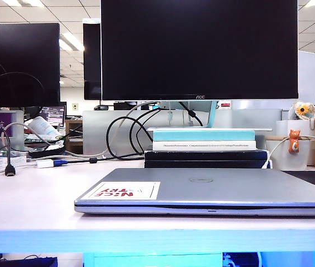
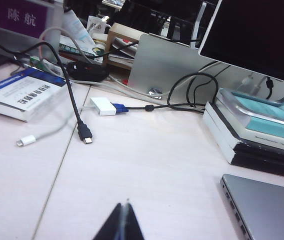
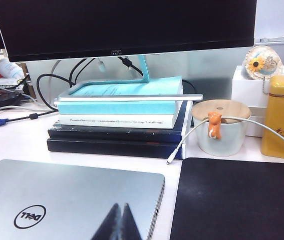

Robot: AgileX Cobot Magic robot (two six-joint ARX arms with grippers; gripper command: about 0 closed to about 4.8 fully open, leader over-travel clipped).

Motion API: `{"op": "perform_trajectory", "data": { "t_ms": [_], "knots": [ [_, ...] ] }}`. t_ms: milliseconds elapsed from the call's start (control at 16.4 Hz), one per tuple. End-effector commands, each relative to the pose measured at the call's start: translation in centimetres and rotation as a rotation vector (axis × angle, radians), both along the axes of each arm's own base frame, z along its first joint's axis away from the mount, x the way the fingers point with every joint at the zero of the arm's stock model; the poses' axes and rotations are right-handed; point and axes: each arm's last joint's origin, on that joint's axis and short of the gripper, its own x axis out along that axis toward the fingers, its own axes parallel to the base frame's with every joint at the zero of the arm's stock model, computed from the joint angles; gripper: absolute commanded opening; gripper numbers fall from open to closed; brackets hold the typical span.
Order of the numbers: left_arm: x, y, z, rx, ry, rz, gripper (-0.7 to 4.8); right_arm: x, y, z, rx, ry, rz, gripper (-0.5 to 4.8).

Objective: Close the lid of the gray laptop.

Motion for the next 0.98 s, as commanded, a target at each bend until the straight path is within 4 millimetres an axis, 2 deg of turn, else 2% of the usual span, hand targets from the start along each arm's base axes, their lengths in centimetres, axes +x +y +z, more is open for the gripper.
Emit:
{"op": "perform_trajectory", "data": {
  "t_ms": [61,244,427,610,977],
  "knots": [
    [0.0,-0.1,-0.1,-0.017,0.014,-0.005,-0.06,0.0,0.0,0.1,0.004,-0.014,-0.002,-0.01],
    [0.1,-0.7,-0.3,-0.006,0.036,0.043,-0.05,0.0,0.0,0.0,0.004,0.004,-0.002,-0.01],
    [0.0,-1.4,-0.5,0.082,0.04,-0.009,-0.06,0.0,0.0,-0.3,0.004,0.028,0.001,-0.01],
    [0.1,-1.3,-0.5,0.084,0.042,0.029,-0.05,0.0,0.0,-1.2,0.003,0.129,0.0,-0.01],
    [0.1,-1.3,-0.5,0.082,0.043,0.029,-0.05,0.0,0.0,-1.3,0.003,0.14,0.0,-0.01]
  ]
}}
